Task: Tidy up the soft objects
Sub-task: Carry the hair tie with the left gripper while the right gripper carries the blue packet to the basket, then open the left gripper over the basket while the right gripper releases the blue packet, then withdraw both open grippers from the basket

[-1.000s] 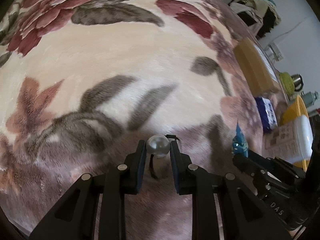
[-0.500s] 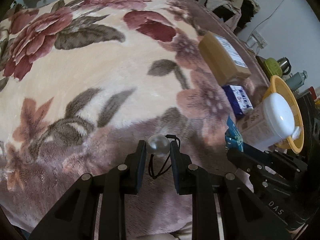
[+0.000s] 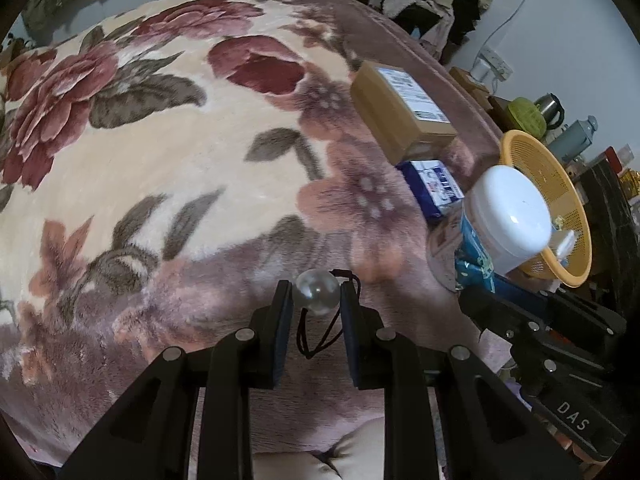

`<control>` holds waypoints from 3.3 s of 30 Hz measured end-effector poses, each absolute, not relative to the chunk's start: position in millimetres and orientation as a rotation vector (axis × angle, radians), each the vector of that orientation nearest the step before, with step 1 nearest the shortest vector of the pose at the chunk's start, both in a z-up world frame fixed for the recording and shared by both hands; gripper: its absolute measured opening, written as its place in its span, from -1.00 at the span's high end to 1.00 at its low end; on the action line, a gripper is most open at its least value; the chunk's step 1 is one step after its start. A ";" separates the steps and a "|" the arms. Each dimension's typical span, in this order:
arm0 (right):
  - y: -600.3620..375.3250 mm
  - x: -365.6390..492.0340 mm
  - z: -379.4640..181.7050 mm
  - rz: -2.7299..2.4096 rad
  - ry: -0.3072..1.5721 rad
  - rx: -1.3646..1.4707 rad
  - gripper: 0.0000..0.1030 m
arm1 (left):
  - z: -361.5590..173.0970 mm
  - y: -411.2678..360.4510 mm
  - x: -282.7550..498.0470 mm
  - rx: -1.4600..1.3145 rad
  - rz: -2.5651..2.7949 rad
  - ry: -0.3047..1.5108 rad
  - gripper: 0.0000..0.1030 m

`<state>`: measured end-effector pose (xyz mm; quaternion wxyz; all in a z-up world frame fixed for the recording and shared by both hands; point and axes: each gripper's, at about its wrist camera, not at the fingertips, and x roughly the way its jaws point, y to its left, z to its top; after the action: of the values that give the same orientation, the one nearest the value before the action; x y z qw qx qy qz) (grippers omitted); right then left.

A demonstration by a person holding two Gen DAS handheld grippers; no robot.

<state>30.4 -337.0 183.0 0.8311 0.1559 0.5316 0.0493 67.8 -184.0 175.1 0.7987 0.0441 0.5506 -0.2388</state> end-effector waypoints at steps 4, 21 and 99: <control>-345.7 26.1 195.8 0.094 1.097 0.331 0.54 | 184.6 -194.8 63.5 0.105 -0.525 1.168 0.55; -408.7 7.2 228.4 0.006 1.015 0.358 0.54 | 228.3 -267.4 51.8 0.141 -0.626 1.110 0.55; -560.6 -87.3 225.1 -0.427 0.976 0.536 -1.00 | 225.0 -414.9 -8.1 0.210 -0.828 1.038 -0.97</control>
<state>-87.3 -560.6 225.1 0.8275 0.2524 0.4594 -0.2013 -8.1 -414.9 225.0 0.7825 0.0971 0.4807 -0.3837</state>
